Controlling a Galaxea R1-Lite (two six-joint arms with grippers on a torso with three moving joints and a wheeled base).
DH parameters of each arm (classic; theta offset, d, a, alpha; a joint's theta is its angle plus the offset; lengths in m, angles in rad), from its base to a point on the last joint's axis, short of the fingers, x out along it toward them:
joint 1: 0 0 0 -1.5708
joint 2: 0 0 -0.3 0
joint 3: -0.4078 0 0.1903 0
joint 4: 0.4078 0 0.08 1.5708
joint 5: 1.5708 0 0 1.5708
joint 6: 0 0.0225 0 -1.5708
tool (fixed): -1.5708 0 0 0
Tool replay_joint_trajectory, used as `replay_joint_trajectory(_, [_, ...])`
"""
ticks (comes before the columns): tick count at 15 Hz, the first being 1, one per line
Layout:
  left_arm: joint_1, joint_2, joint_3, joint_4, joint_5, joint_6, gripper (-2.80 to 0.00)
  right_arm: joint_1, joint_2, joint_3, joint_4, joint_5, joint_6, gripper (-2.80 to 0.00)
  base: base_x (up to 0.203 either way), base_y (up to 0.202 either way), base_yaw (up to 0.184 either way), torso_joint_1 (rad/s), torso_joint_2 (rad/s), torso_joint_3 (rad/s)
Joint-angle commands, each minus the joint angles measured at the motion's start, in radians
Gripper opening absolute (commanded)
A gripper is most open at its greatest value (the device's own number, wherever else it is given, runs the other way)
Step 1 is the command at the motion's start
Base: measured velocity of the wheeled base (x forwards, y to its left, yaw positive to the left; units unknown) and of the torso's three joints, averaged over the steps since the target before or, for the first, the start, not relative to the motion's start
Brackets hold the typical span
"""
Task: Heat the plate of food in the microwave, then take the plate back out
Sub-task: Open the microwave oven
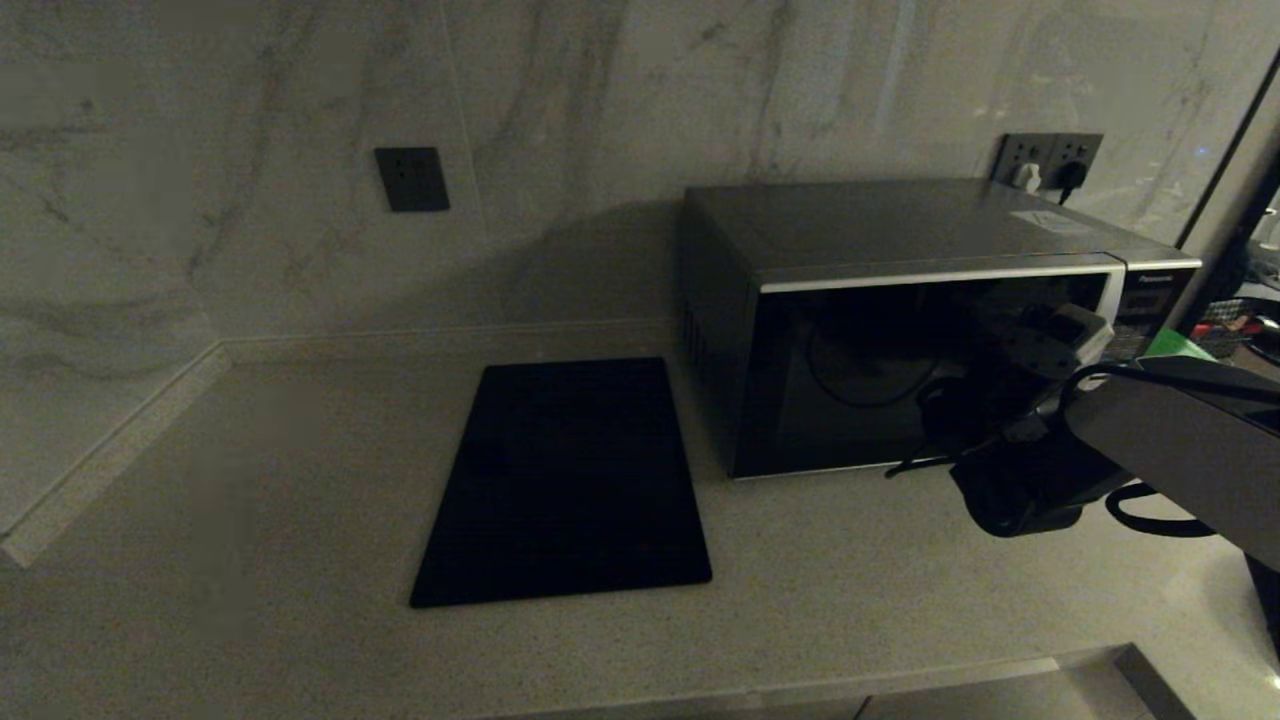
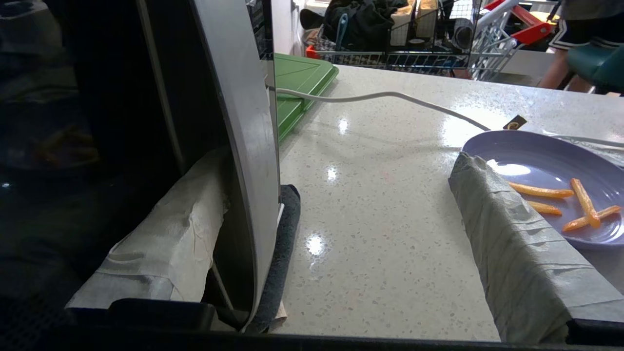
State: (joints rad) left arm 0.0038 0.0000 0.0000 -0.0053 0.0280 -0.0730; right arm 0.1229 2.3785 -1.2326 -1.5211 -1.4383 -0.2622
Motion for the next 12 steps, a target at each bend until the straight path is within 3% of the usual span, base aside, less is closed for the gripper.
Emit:
replay_joint_trajectory(1, [0.001,0.002,0.0,-0.001,0.001,-0.001,-2.8,-0.002,0.001,-0.002,-0.009,-0.008,-0.005,0.0,0.0,0.0,0.0,0.0,0.0,0.0])
replay_joint_trajectory(12, [0.001,0.002,0.0,-0.001,0.001,-0.001,-2.8,-0.011,0.002,-0.008,-0.009,-0.001,-0.006,0.0,0.0,0.0,0.0,0.0,0.0,0.0])
